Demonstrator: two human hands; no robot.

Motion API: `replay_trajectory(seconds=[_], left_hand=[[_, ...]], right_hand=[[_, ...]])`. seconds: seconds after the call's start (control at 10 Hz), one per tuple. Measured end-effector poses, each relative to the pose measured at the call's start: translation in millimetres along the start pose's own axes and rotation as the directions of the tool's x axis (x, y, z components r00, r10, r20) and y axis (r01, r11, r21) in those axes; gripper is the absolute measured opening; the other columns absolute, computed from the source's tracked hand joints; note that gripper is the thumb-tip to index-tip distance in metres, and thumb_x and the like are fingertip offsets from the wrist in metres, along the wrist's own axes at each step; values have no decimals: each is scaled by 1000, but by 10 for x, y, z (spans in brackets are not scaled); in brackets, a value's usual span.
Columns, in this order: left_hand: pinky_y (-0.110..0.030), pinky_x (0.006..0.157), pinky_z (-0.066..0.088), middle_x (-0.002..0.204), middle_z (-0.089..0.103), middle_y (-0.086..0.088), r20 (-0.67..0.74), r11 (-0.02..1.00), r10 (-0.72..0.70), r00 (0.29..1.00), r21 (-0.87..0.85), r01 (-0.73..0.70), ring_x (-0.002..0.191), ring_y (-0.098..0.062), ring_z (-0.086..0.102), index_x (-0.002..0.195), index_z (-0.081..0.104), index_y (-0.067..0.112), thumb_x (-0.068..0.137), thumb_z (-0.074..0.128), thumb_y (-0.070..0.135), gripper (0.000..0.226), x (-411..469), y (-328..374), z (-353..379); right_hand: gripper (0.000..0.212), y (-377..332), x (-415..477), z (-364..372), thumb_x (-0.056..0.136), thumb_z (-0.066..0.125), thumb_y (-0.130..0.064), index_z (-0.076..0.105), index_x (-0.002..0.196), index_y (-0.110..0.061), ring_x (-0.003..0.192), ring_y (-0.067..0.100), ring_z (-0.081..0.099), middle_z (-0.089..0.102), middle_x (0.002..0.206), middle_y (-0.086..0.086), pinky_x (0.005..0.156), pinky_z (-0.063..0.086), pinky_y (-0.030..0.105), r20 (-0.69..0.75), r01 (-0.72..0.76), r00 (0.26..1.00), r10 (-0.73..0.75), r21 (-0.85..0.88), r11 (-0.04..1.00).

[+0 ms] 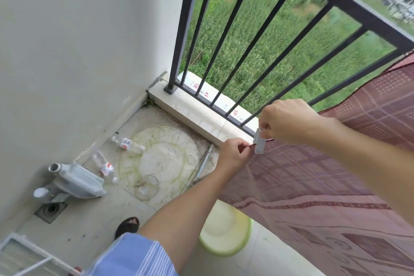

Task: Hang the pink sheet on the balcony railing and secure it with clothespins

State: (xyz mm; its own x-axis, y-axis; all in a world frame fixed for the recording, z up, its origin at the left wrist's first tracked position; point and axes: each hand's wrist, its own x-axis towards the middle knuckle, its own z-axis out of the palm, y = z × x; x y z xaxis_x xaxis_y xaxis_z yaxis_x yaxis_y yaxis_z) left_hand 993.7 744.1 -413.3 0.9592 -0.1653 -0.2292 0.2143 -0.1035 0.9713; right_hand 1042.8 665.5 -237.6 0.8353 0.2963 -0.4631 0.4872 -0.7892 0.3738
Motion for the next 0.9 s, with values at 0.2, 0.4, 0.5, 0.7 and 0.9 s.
replay_trajectory(seconds=[0.2,0.4,0.5,0.7,0.9], left_hand=[[-30,64,51,76,71,-8,1,999,17,1000,36,-17,68,-15,61,85,74,5,86,63,10,13,-5,-58,-34],[-29,68,53,79,71,-5,0,999,21,1000,38,-21,70,-13,61,88,74,6,86,65,10,10,-32,-51,-58],[-31,69,53,78,70,-6,31,1000,-5,1000,28,5,70,-14,60,89,74,4,87,67,11,10,-44,-35,-57],[-27,75,53,86,72,-3,74,990,-65,995,133,54,81,-15,65,90,73,7,86,66,13,11,-105,-114,-386],[-21,72,45,85,66,6,29,909,-85,996,411,66,82,-10,61,94,70,16,87,61,19,12,-211,-175,-992]], right_hand=[[42,-66,65,121,96,56,-28,34,61,-20,54,13,46,47,61,-6,48,29,26,-12,23,1000,-25,-127,992],[46,-98,79,170,92,59,-43,30,63,-22,60,13,51,47,63,-8,54,36,27,50,-15,999,20,-90,996],[46,-89,83,205,90,60,-48,34,65,-20,59,11,49,48,64,-8,57,39,28,66,-37,997,43,-86,996],[33,-112,26,182,89,63,-44,45,77,-19,60,12,51,48,65,-9,55,40,28,79,-32,996,41,-106,994],[13,-166,-112,157,89,50,-9,61,84,-16,58,12,54,47,60,-9,48,36,24,-5,-69,998,69,-117,991]])
